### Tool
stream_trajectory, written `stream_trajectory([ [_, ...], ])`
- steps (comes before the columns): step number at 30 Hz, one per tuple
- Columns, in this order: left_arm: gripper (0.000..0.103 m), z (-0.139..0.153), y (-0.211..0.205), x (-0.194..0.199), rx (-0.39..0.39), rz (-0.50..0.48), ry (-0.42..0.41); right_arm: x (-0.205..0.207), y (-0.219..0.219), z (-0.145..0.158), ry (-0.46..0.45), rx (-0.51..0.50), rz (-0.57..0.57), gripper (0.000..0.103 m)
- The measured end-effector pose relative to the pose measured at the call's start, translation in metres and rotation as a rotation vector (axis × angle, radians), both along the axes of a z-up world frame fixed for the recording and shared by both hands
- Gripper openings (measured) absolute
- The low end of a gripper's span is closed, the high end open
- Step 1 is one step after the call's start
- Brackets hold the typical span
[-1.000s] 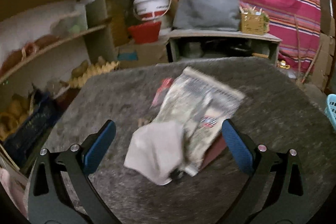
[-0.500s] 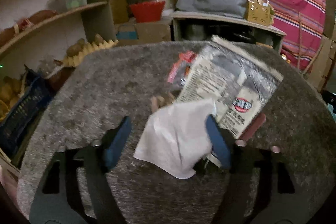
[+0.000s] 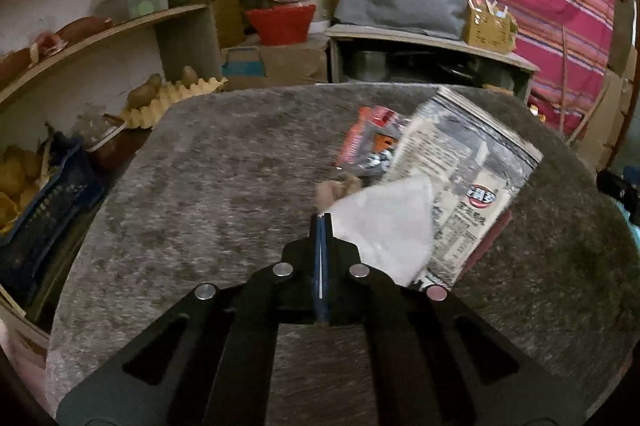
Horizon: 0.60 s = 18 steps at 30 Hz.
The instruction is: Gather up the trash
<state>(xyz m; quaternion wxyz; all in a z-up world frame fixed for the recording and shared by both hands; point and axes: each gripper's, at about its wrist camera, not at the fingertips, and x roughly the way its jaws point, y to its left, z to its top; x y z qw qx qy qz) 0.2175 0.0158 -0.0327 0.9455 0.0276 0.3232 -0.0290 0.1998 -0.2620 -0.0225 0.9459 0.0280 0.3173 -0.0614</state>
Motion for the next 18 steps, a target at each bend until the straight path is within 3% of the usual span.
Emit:
stream_trajectory([
  [2,0.001,0.001,0.006,-0.001,-0.013,0.009,0.003,0.001,0.004,-0.001,0.002,-0.012,0.011,0.087],
  [3,0.011,0.001,0.006,-0.001,-0.015,0.006,0.007,0.001,0.005,-0.001,0.005,-0.018,0.014,0.087],
  [4,0.034,0.001,0.005,-0.002,-0.016,0.005,0.009,0.002,0.005,-0.002,0.009,-0.025,0.014,0.087],
  [6,0.065,0.003,0.0,-0.006,-0.007,0.014,-0.016,0.003,0.005,-0.003,0.017,-0.033,0.01,0.087],
  [7,0.068,0.005,-0.005,-0.009,0.006,0.012,-0.037,0.003,0.003,-0.004,0.019,-0.032,0.007,0.087],
  [13,0.072,0.0,-0.031,-0.004,0.007,-0.022,-0.023,0.005,-0.009,-0.008,0.033,-0.014,-0.018,0.087],
  [16,0.072,-0.01,-0.046,0.002,0.044,-0.019,-0.01,0.007,-0.014,-0.009,0.04,-0.003,-0.024,0.087],
  [17,0.071,-0.012,-0.048,0.004,0.05,-0.016,-0.003,0.007,-0.014,-0.009,0.04,-0.003,-0.025,0.087],
  [18,0.056,-0.015,-0.048,0.007,0.046,-0.017,0.011,0.007,-0.015,-0.009,0.04,-0.003,-0.026,0.087],
])
